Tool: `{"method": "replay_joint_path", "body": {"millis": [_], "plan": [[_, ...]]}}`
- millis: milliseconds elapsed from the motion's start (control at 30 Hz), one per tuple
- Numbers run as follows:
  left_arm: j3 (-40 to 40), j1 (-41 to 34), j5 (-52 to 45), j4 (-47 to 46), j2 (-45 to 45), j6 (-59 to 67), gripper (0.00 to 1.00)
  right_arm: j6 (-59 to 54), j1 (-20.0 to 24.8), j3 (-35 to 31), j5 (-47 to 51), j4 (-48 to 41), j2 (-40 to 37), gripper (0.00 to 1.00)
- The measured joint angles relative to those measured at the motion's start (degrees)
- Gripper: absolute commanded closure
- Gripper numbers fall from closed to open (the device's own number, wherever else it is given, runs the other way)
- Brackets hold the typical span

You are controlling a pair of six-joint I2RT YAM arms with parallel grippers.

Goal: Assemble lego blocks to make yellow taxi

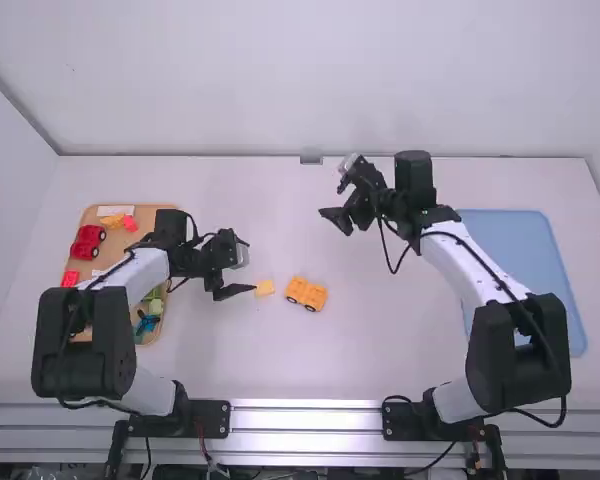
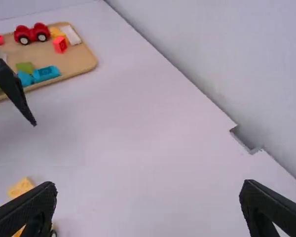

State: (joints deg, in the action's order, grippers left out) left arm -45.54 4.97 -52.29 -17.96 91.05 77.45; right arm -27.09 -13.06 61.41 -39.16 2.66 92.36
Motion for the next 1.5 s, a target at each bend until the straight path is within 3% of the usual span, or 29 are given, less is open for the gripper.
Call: {"method": "replay_joint_path", "body": {"millis": [333,833,1200,1500], "plan": [[0.35,0.0,-8.17,9.42,11.04,3.98,0.01,3.63,0.09,-19.34,-6.47,24.76,-0.02,0.01],[1.29,0.0,-11.15,13.22,14.38,-2.49,0.01,3.08,-4.76,-32.7,-3.85,41.64,2.69,0.01],[11.34,0.0,-11.15,36.85,17.29,-11.78,0.01,1.09,-6.16,-37.97,-3.74,38.75,2.69,0.01],[11.8,0.0,-11.17,37.86,17.27,-17.53,0.01,-0.28,-9.35,-44.37,-2.82,46.73,2.69,0.01]]}}
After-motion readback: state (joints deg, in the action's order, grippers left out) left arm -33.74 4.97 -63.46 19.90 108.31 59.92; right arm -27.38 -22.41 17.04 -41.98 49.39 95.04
